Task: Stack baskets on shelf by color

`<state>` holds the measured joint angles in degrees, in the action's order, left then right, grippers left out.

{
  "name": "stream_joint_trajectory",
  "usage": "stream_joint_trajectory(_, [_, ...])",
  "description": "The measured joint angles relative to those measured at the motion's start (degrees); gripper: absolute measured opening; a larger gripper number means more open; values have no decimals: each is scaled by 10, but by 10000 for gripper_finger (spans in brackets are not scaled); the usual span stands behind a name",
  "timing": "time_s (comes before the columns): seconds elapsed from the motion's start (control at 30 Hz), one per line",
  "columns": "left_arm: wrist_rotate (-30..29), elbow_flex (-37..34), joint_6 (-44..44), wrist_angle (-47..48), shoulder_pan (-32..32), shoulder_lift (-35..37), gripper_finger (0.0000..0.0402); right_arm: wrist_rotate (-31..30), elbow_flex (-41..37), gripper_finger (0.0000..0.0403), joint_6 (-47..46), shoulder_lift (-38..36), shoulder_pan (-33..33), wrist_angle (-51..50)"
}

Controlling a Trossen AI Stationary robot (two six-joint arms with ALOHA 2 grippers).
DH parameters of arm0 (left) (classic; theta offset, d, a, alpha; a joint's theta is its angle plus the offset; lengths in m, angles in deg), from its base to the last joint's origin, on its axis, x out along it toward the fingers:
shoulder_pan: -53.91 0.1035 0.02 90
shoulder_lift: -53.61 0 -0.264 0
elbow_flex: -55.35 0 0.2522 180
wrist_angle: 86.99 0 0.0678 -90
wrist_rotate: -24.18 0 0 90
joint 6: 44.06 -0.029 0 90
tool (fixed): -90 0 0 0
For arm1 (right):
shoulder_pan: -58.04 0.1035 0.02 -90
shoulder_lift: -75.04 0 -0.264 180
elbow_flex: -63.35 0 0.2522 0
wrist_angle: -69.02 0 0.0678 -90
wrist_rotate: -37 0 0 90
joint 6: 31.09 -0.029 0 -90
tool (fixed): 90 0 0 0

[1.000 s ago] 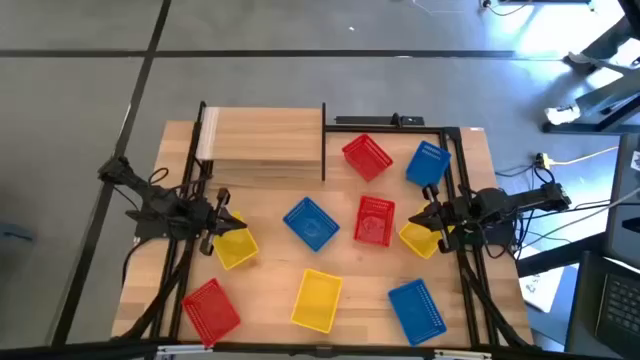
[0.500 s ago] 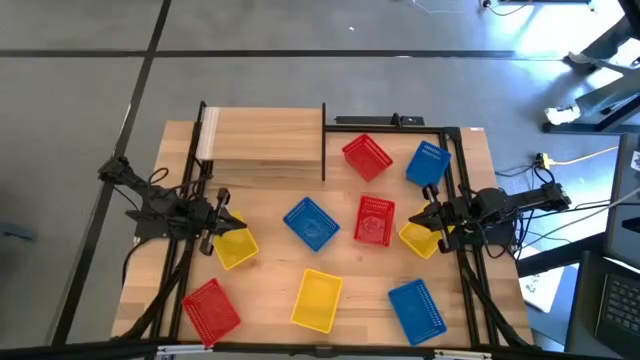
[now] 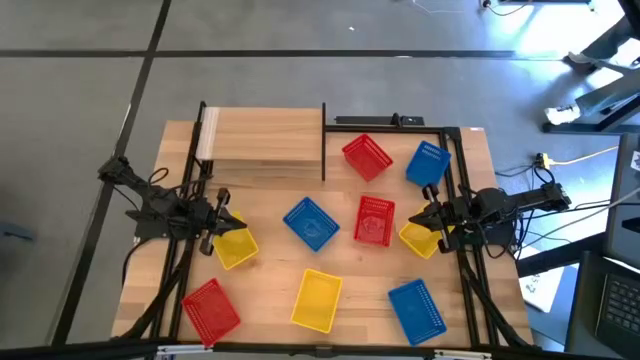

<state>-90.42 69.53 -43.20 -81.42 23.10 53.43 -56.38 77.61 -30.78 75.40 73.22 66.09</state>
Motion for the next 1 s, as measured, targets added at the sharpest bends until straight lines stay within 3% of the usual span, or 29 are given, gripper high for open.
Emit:
stream_joint_trajectory(0.9, [0, 0, 0, 0, 0, 0, 0, -1, 0, 1, -1, 0, 0, 9])
stream_joint_trajectory(1.0, [0, 0, 0, 0, 0, 0, 0, -37, 0, 1, 4, 0, 0, 9])
